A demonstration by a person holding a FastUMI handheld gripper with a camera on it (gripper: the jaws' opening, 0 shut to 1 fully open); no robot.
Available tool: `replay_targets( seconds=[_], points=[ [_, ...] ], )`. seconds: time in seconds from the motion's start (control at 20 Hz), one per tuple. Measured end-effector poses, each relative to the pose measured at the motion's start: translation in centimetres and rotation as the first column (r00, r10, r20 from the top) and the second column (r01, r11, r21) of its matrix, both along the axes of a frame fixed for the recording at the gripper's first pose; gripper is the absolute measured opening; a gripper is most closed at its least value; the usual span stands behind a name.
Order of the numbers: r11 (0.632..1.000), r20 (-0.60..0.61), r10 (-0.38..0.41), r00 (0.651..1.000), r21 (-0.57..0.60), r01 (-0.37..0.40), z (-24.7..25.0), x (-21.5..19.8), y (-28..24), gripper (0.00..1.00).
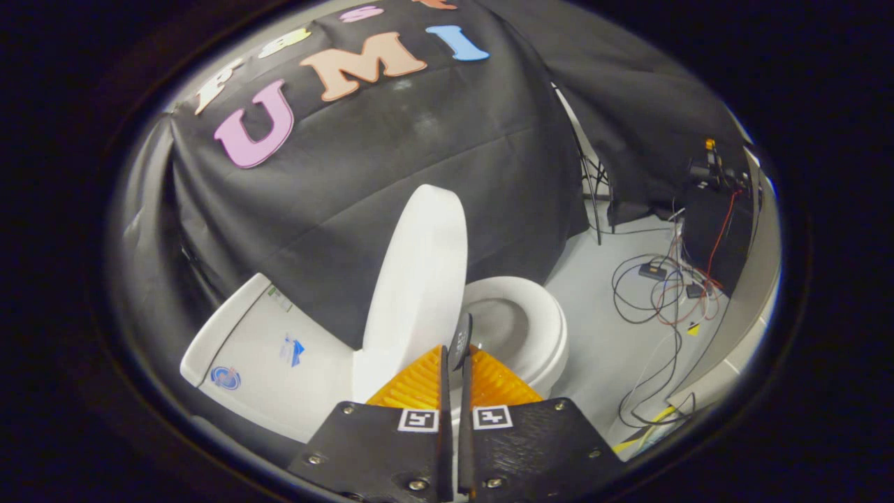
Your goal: Open the toilet lid.
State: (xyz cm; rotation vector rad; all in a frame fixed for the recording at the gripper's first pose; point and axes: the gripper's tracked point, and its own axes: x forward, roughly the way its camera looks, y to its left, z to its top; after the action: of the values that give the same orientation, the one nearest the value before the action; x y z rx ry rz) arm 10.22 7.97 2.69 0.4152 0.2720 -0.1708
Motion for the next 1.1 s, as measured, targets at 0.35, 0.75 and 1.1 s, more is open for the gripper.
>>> replay_targets(
  seconds=[0.35,0.75,1.1],
  points=[
    [1.000,0.032,0.012,0.999,-0.019,-0.011,1.9,-0.5,1.8,0.04],
    [0.999,0.049,0.025,0.998,-0.043,-0.023,3.2,-0.8,3.6,0.04],
    [0.997,0.055,0.034,0.998,-0.070,-0.030,4.4,-1.0,5.1,0.04]
  ],
)
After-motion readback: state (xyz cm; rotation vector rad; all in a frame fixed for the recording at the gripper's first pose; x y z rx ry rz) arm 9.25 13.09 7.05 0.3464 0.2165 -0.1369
